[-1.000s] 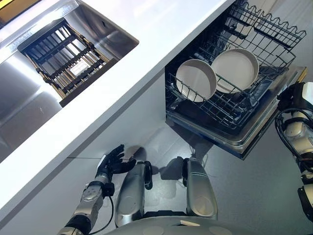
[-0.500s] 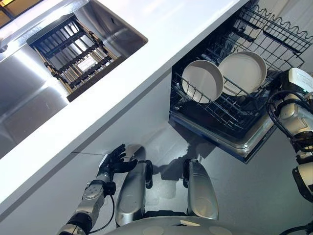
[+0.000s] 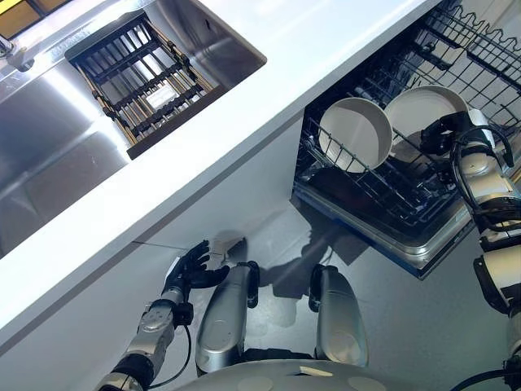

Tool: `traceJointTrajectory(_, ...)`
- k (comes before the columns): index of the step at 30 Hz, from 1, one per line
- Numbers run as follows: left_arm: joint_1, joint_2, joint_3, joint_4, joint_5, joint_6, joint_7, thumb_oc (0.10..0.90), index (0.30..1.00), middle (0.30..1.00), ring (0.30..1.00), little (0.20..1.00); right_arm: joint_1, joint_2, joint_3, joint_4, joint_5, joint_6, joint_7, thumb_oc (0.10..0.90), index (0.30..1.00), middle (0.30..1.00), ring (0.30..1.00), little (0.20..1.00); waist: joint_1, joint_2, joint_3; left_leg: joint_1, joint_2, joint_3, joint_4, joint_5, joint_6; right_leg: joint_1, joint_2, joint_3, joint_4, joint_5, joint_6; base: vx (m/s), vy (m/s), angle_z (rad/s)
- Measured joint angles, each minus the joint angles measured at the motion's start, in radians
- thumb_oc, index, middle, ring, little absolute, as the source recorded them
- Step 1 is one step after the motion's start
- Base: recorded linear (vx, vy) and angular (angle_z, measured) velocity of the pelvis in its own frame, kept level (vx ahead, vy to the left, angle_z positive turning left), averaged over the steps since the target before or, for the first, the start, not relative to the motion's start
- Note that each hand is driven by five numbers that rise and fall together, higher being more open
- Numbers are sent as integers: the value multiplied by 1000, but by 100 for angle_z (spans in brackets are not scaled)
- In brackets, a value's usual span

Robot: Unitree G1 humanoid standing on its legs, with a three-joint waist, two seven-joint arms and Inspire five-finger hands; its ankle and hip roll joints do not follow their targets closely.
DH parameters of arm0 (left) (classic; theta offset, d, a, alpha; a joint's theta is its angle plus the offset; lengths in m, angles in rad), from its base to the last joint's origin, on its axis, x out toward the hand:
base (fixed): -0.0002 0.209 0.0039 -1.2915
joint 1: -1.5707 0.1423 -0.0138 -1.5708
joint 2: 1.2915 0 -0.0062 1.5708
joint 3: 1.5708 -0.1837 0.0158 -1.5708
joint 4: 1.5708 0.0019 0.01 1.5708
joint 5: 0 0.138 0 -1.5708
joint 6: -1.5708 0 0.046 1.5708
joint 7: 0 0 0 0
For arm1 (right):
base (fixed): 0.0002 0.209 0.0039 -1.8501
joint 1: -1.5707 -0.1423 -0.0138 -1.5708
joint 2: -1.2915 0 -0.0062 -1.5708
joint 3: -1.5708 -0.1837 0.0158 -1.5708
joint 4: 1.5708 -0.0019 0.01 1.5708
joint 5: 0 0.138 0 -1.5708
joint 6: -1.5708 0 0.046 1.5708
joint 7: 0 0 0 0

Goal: Pick up plates and place into dishwasher.

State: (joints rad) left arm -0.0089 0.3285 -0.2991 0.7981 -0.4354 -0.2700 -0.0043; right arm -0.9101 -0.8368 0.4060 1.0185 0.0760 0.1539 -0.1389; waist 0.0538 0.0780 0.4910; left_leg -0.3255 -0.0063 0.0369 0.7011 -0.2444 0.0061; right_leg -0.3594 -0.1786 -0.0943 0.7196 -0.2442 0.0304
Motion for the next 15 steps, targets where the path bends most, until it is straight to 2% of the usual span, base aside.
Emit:
traceJointTrajectory(9, -5, 0, -17, -3, -3, 0, 10, 800, 900, 900, 900, 900, 10, 0, -9, 0, -60, 16, -73, 100, 300, 300, 300, 200, -8, 2, 3, 2, -7, 0, -13, 7, 2, -2, -4, 1, -5, 0, 0, -4, 0, 1)
traceJointTrajectory(11, -9, 0, -18, -3, -6, 0, 10, 800, 900, 900, 900, 900, 17, 0, -19, -1, -76, 16, -116, 100, 300, 300, 300, 200, -9, 0, 4, 2, -5, 2, -13, 7, 2, -3, -2, 2, -7, 0, 0, -12, -2, -2)
traceJointTrajectory(15, -12, 2, -18, -11, -19, 0, 19, 800, 900, 900, 900, 900, 97, -1, -89, -92, -157, 11, -284, 100, 300, 300, 300, 200, -24, -15, 13, 1, 4, 8, -13, 5, 1, -3, 8, 6, -15, 3, 4, -40, -7, -5)
